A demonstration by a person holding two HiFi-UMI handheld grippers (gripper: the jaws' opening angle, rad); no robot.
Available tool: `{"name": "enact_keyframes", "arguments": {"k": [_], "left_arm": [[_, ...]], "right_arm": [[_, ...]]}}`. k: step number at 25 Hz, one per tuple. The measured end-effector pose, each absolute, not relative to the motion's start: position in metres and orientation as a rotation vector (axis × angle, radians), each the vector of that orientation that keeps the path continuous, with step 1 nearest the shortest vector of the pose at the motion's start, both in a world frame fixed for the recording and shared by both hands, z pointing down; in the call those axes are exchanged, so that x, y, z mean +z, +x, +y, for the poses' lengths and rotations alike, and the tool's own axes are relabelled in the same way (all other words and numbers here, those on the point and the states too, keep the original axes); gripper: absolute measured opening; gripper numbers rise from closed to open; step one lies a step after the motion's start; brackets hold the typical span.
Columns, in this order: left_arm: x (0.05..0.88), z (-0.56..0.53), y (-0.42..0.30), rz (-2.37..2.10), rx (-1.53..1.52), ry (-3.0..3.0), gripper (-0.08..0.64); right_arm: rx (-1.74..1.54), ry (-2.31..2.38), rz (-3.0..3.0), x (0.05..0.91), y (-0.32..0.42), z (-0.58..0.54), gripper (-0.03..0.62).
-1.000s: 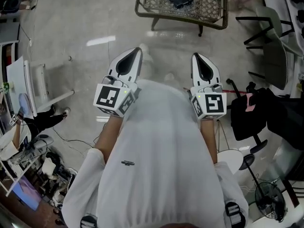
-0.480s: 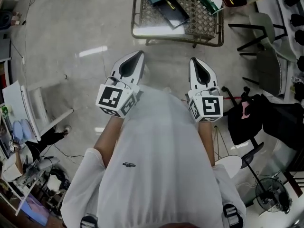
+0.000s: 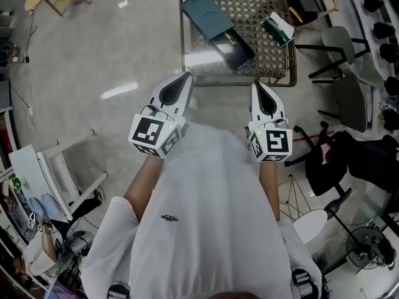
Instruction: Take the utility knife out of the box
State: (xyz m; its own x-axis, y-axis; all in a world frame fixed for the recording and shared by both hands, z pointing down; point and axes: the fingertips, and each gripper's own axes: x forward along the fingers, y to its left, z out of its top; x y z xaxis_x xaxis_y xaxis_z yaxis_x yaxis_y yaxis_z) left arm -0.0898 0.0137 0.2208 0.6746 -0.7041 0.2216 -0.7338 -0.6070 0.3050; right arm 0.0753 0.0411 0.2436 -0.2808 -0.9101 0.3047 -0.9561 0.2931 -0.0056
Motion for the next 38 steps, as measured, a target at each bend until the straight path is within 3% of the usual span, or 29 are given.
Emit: {"name": "enact_keyframes", "arguments": {"k": [9, 38], "left_arm": [[0.228, -0.054, -0.107, -0.987, 0.106, 2.564, 0.000], [0.328, -0.135, -0.024, -0.824, 0.377, 2.479, 0.000]], "right_arm": [[0.224, 1.768, -2.239, 0.244, 0.040, -0.015, -0.002], [0.386, 1.615, -2.162, 0.358, 0.096, -0.118, 0.000]]}}
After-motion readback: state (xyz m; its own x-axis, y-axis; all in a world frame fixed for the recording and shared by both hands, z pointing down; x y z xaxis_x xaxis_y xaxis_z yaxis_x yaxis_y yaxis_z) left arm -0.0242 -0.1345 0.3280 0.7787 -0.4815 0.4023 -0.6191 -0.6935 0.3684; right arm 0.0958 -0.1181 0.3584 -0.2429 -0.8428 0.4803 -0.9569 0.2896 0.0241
